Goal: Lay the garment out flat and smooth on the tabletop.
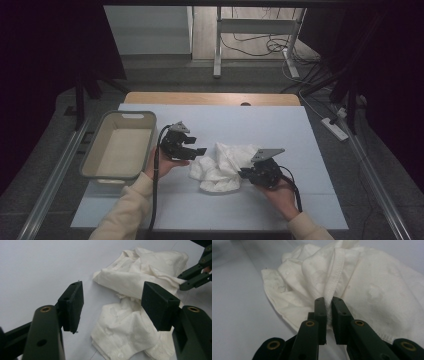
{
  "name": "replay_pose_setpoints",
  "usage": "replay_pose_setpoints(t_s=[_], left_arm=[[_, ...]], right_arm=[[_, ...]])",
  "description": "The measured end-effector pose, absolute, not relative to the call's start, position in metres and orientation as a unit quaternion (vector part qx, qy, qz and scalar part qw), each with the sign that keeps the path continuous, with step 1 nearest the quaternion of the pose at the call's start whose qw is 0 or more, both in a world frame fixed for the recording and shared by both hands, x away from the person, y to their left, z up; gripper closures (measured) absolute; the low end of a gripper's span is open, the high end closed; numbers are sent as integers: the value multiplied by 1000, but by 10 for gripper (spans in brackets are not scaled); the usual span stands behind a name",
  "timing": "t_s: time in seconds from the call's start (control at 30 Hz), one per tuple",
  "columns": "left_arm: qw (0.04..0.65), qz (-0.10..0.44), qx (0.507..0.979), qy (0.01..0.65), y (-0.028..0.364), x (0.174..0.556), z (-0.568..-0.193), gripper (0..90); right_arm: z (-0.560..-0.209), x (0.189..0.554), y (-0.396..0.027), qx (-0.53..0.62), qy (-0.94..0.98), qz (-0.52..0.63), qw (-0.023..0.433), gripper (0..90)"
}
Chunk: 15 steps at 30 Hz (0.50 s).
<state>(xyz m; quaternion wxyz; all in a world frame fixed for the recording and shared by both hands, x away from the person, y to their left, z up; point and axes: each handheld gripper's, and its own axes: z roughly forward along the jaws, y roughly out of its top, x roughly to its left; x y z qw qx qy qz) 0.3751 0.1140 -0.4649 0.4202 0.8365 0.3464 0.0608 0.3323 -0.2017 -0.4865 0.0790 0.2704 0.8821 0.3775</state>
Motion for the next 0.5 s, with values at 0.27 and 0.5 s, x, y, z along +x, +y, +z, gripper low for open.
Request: replay_pose_setpoints(t_s=[0.27,0.5], left_arm=[[419,62,838,345,113,375,-464,350],[418,62,839,343,111,374,-465,348]], right_arm=[[-476,331,-199,265,869,406,99,593],[-472,343,-171,254,870,406,115,539]])
